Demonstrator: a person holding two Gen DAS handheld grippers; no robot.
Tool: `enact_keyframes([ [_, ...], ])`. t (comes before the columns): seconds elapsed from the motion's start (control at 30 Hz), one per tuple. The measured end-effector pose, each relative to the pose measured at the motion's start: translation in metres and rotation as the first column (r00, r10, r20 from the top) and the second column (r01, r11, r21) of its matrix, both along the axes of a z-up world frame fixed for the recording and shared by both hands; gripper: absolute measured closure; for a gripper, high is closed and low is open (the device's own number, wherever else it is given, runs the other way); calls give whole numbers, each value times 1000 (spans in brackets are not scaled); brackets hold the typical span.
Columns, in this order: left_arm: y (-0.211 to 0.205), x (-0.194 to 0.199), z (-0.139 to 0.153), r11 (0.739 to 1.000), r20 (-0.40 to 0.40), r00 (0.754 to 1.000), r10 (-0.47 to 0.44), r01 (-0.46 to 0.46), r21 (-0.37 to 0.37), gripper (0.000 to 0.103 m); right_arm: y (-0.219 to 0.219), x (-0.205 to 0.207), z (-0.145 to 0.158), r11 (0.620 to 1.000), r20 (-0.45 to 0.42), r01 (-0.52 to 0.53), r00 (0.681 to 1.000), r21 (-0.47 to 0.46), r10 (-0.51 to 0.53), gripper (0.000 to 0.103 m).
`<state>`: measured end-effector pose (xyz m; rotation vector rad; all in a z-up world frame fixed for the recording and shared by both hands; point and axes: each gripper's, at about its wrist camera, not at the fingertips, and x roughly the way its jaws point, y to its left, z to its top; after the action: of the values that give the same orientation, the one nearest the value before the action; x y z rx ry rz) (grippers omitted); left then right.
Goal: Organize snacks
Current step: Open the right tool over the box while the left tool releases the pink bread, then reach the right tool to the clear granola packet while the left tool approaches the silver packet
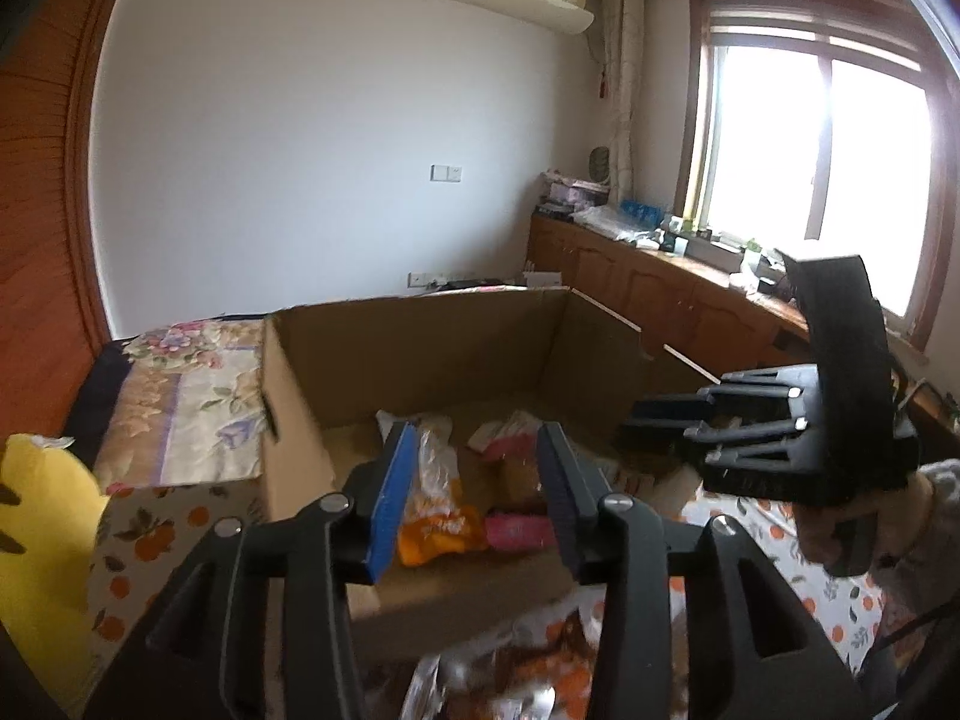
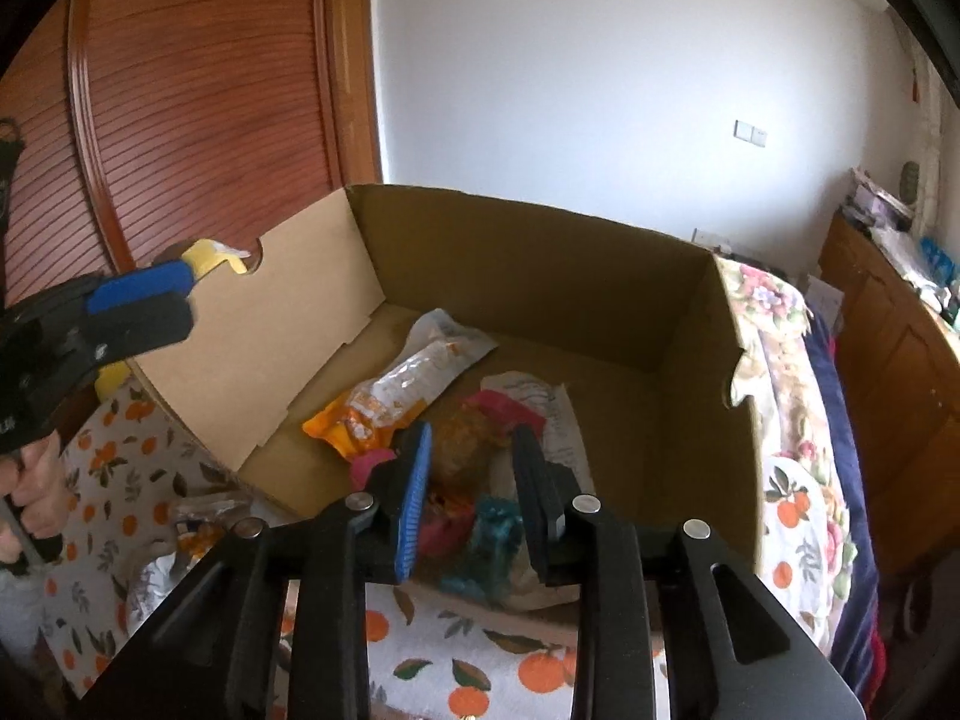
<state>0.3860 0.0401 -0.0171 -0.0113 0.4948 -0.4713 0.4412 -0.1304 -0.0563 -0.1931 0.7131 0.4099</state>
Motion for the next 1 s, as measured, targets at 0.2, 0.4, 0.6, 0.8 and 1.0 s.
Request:
enact_keyframes([
  [0.2,11,-33,7,999,-14,999,31,-31,14,56,-6,-30,13,1000,24,7,1000,8,-7,72],
  [0.4,15,-64,0,998,-22,999,47,-46,44,52,-12,-72,17,1000,36,9,999,28,-10,62],
  [0.6,16,-87,-21,996,-65,995,73,-71,45,51,-20,-99,5,999,17,18,1000,43,-18,53],
  [0.8,19,-104,-40,996,-109,991,83,-80,37,47,-25,-112,-15,998,-16,25,1000,65,-24,45],
  [1.0,19,-123,-56,996,-130,988,80,-76,41,35,-26,-116,-43,997,-59,34,998,73,-30,28],
])
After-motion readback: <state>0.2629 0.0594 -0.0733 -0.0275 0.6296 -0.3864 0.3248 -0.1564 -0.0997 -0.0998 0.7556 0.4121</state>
